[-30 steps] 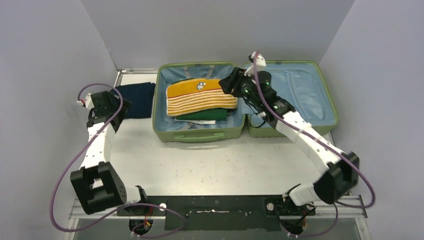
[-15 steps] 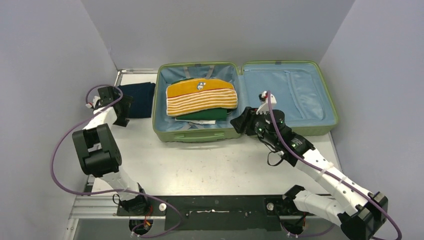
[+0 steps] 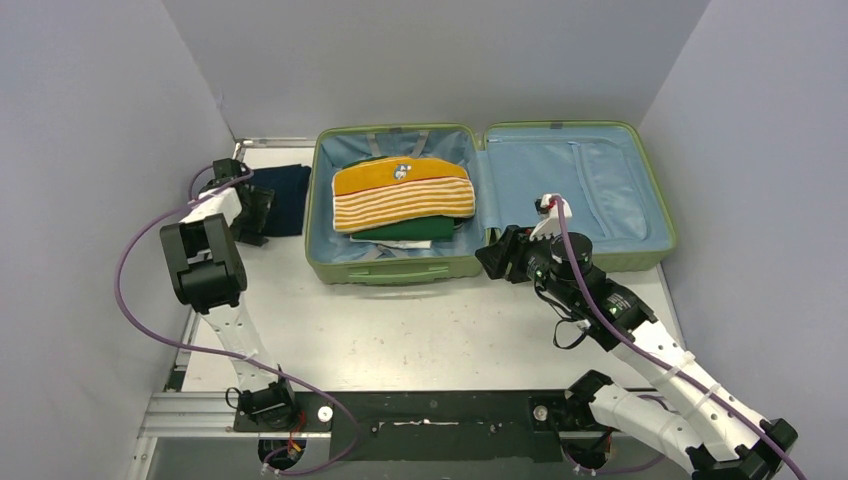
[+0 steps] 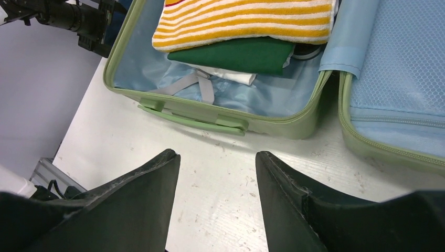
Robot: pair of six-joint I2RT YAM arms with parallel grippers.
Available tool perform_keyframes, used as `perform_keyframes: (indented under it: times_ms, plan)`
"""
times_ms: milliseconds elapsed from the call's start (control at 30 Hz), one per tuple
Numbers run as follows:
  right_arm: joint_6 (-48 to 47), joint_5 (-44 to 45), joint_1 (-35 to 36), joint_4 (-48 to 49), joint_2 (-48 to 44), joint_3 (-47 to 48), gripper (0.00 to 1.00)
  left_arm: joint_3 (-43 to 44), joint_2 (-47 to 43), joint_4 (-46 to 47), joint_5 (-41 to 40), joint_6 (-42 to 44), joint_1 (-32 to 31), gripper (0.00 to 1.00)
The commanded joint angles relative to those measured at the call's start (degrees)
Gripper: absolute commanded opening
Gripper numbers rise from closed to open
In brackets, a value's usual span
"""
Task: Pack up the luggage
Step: Pick up the clothes from the corner of the board.
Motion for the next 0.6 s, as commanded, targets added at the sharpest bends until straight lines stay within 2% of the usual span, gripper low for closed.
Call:
perform_keyframes:
  times_ms: [0,33,167,333,367,567]
  plan:
    - [-0.92,1.38,0.21,-0.63,-0.24,3.19,0.56,3.12,4.88,-4.26,-1.1,1.69,-0.35,0.87]
    - [-1.0,1.49,0.21,-0.96,-0.19,3.31,0.56,3.39,5.6,-4.04,-1.1,2.24,-0.31,0.83]
    - [-1.18,2.77,0.2,-1.82,-0.37,3.43,0.56,0.38,6.32,-0.17,-0.65,4.59,0.27,0.5]
    - [-0.91,3.31,0.18,-1.79,-0.58,2.37,0.56,-7.72,3.63,4.21,2.02,5.06,0.88,0.04]
    - [-0.79,3.31,0.18,-1.58,-0.62,2.07,0.56,-9.52,2.35,5.17,2.36,4.87,0.84,0.0]
    - [-0.26,2.21,0.16,0.2,-0.26,0.09,0.56,-20.97,-8.48,4.44,-0.75,3.36,-0.56,0.0]
